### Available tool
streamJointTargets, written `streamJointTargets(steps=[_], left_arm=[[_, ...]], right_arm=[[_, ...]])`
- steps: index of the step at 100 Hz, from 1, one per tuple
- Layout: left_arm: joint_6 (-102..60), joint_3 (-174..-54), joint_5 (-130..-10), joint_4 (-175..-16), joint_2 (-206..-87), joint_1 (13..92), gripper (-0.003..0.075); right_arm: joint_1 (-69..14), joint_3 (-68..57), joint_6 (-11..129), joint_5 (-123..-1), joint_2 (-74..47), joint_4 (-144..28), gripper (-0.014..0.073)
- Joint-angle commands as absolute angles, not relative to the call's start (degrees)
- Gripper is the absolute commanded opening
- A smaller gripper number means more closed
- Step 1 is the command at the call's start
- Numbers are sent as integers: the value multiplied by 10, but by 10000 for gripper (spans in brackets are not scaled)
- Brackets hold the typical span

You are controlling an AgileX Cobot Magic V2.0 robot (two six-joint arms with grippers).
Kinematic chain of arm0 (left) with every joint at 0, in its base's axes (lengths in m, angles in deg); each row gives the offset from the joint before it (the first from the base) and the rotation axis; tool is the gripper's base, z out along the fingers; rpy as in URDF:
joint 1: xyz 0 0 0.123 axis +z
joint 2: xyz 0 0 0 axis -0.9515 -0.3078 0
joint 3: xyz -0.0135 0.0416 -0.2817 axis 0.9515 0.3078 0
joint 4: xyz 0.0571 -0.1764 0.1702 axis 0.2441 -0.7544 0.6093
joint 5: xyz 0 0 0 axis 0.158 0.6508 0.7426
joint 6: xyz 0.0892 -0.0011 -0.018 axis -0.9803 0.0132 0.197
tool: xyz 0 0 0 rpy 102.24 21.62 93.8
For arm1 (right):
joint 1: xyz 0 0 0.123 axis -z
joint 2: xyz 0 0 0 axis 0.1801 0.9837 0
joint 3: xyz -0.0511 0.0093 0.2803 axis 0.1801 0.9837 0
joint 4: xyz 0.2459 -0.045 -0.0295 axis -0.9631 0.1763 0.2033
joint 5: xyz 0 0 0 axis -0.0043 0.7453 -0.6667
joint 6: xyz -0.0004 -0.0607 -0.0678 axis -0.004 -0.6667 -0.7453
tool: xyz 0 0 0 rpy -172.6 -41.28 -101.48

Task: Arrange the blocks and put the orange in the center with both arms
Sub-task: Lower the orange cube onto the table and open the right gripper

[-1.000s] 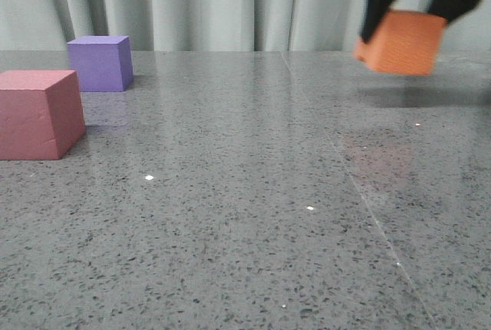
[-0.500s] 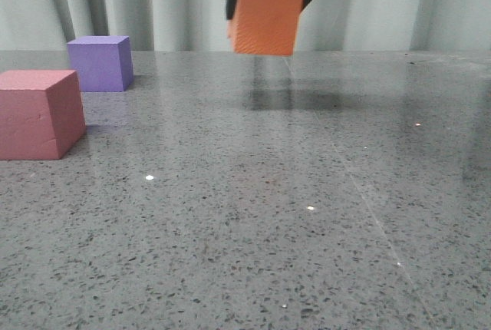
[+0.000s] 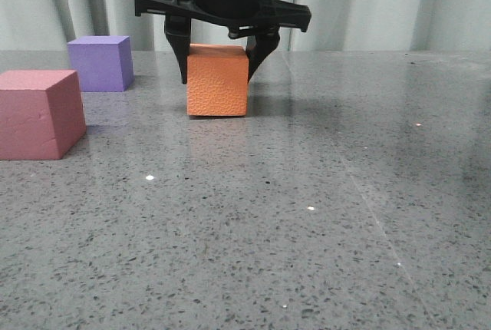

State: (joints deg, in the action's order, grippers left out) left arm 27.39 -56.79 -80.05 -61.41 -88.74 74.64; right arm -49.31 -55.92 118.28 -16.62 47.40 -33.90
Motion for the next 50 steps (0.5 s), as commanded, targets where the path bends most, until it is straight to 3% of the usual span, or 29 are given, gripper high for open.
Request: streamJointTargets(steps=[1, 13, 31, 50], left_arm=[[275, -536, -848, -615, -868, 747, -19], [275, -536, -848, -615, -868, 747, -19], [275, -536, -848, -615, -868, 747, -19], [275, -536, -848, -615, -868, 747, -19]], right_arm=[[-492, -579, 1185, -191, 444, -323, 188], [-492, -579, 1185, -193, 444, -324, 307], [-492, -579, 1184, -205, 444, -324, 663], [-492, -579, 1184, -205, 441, -325, 640]])
